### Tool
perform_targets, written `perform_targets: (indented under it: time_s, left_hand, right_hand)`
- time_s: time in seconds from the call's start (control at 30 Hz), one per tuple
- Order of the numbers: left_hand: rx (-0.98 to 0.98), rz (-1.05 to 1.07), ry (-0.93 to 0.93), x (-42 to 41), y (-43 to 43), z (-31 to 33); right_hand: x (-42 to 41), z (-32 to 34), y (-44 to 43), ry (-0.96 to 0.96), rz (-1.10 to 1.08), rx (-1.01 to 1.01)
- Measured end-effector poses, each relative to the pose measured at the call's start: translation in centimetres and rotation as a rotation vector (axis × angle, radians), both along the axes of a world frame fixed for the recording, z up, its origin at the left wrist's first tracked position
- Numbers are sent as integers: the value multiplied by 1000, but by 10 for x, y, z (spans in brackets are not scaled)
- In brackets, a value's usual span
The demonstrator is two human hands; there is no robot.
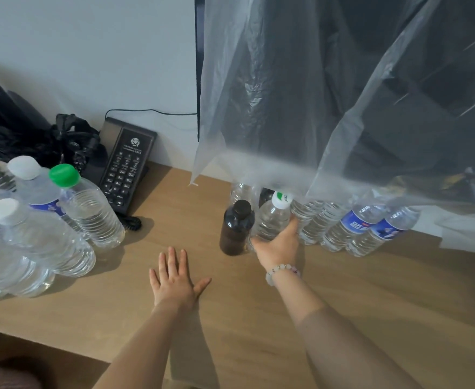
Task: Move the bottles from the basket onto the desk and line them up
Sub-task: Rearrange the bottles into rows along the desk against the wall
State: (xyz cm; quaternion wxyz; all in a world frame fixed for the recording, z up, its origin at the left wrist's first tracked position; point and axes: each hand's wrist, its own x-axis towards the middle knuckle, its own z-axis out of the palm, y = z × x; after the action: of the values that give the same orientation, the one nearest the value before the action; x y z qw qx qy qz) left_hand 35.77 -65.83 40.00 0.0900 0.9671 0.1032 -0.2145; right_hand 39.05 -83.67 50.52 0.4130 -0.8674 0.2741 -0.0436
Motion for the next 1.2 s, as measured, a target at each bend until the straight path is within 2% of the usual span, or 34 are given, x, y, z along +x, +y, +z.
perform_targets:
  time_s: [0.1, 0.27, 0.43, 0.5, 0.63, 0.83, 1.2]
  left_hand:
    - [8, -11, 71, 4, -1, 5]
    - [-51, -8, 69, 2, -1, 15]
    - [-77, -46, 49, -24, 13, 19]
    - [-86, -20, 5, -32, 22, 29]
    - [-103, 158, -212, -42, 50, 59]
    - [-181, 411, -410, -67, 110, 101]
    - [-254, 696, -675, -107, 188, 148]
  right_hand:
    - [-3, 5, -4, 131, 29, 1]
    - [-21, 7, -4, 225, 53, 165]
    - [-41, -3, 11, 284, 37, 110]
    - [-41, -6, 24, 350, 117, 91]
    - [-35, -5, 64, 409, 357, 43]
    - [-29, 23, 127, 271, 604, 51]
    - [-18, 76, 217, -173, 741, 77]
